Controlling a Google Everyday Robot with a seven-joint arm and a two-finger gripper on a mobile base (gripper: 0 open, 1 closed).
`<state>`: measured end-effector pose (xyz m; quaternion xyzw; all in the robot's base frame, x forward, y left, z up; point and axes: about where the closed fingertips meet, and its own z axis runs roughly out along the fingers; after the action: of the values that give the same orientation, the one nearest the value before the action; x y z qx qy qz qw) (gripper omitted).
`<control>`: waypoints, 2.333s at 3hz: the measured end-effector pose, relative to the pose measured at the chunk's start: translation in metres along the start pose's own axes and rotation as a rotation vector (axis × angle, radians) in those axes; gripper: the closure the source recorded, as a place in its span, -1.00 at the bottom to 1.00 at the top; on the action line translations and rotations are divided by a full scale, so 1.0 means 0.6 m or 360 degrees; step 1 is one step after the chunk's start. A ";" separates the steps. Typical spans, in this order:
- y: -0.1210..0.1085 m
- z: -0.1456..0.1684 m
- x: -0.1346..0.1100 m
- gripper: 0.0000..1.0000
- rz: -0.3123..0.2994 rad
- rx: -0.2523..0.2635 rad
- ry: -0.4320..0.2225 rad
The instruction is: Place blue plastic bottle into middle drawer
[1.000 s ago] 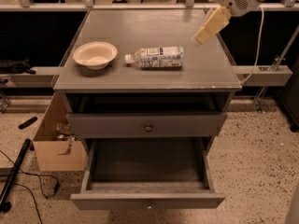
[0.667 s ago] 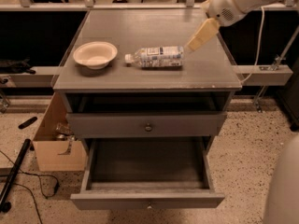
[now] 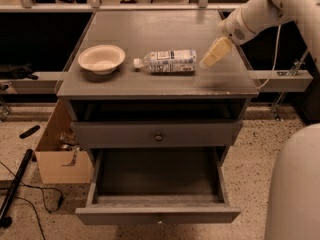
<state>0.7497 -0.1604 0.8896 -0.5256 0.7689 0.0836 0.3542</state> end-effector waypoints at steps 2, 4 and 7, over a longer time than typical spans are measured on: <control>0.002 0.058 -0.005 -1.00 0.0052 -0.0104 0.0012; 0.050 0.073 -0.102 -1.00 -0.0043 -0.0292 0.0001; 0.043 0.109 -0.062 -1.00 -0.0047 -0.0315 0.0025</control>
Offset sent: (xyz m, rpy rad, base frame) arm 0.0301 0.0528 -0.0087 0.0512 0.1499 0.0548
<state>0.7647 -0.0887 0.8587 -0.5699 0.7518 0.1499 0.2957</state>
